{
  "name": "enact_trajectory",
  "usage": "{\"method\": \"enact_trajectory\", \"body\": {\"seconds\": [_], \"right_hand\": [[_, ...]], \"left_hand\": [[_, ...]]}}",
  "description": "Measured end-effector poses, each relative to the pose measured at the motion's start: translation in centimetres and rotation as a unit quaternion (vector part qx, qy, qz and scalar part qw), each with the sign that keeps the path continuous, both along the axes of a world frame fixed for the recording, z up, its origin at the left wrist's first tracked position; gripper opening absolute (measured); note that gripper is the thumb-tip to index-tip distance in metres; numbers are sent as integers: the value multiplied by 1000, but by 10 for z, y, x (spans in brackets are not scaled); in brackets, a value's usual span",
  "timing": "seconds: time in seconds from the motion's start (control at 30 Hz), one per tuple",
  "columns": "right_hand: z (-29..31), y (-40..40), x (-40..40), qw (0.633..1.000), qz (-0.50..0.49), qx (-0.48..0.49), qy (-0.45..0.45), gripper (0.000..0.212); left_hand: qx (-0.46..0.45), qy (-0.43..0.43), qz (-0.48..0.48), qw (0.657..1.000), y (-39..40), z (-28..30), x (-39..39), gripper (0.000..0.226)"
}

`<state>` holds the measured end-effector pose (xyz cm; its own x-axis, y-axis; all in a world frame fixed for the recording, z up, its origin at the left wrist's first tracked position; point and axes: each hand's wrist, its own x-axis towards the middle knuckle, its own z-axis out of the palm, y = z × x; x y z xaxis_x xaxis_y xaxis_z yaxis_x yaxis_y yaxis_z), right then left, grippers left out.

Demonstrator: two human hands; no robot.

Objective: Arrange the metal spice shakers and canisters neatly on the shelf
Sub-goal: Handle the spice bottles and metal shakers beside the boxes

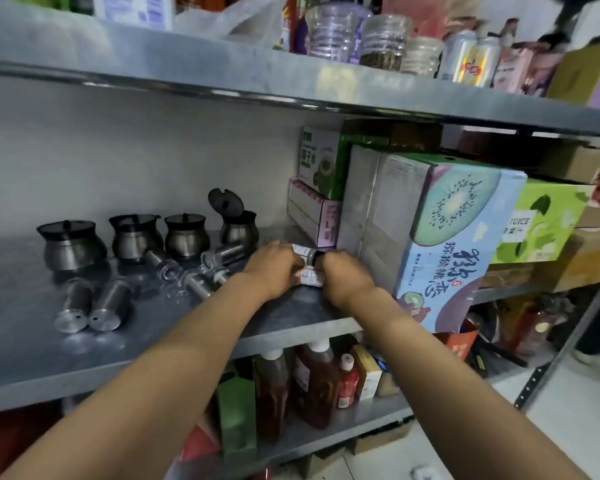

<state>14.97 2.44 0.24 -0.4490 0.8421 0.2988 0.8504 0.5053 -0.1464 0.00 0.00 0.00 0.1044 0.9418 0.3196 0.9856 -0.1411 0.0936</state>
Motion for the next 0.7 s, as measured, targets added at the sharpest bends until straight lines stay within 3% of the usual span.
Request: {"method": "enact_trajectory", "body": {"seconds": [0.1, 0.27, 0.5, 0.63, 0.7], "right_hand": [[0, 7, 1, 999, 13, -46, 21, 23], [-2, 9, 4, 998, 36, -54, 27, 24], [0, 11, 3, 995, 44, -81, 25, 21], [25, 4, -4, 982, 54, -148, 101, 14], [41, -1, -7, 969, 54, -187, 151, 28]], "left_hand": [[-4, -8, 13, 1000, 2, 0, 5, 35], [1, 12, 30, 999, 6, 1, 12, 24], [18, 39, 20, 999, 1, -4, 2, 26], [-21, -27, 16, 999, -7, 7, -10, 29], [-31, -81, 16, 996, -14, 7, -14, 27]]}}
